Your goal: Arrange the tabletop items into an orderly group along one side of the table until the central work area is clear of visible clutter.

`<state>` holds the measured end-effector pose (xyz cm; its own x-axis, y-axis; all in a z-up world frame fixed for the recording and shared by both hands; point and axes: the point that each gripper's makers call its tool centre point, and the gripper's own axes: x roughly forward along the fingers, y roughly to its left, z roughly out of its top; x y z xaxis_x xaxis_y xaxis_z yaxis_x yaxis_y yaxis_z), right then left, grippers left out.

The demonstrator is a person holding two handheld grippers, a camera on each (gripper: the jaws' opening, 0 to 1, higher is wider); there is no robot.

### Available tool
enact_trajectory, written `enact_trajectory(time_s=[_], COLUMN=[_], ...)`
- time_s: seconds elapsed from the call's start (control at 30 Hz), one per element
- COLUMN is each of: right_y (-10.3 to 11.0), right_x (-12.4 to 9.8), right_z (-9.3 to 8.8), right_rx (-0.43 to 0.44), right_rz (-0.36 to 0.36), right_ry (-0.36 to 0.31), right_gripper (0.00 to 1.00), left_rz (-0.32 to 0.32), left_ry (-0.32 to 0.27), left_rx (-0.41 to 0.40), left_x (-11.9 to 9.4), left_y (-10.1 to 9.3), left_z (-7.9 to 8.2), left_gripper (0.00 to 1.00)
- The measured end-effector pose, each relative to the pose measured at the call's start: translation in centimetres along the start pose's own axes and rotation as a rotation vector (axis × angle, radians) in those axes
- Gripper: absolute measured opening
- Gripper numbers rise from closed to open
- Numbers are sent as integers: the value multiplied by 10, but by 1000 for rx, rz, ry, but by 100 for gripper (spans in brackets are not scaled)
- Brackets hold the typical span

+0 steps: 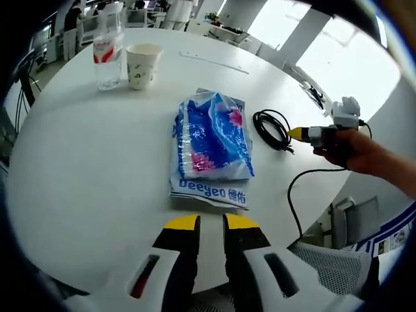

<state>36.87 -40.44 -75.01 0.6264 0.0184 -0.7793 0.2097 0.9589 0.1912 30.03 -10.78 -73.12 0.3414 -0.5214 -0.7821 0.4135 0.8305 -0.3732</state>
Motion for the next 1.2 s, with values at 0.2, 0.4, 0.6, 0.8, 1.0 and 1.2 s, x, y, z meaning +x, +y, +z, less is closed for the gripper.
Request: enact_trajectory(time_s=[0.2,0.4,0.6,0.8,1.0,1.2], right_y=[12,20,27,36,55,83], right_x=[-6,-9,-11,-9,-10,-9], right_z=[13,14,10,10,14,17], right_rx=[-77,-96,-124,-160,-211,-271], right_rz=[39,70,73,85,129,210], right_ry=[-27,-35,-34,-33,-39,-46], right_gripper=[20,20,19,19,19,19], left_rz=[-3,-7,-12,-15,-17,-20], left_ry=[-2,-8,-17,-25,-32,-31], left_rx=[1,-13,-26,-37,-47,-54], left_x=[-1,-1,-2,-3,-3,-4], left_y=[-1,-1,-1,0,-1,-2], left_z=[0,1,3,5,5,4], left_gripper=[11,12,12,12,12,12])
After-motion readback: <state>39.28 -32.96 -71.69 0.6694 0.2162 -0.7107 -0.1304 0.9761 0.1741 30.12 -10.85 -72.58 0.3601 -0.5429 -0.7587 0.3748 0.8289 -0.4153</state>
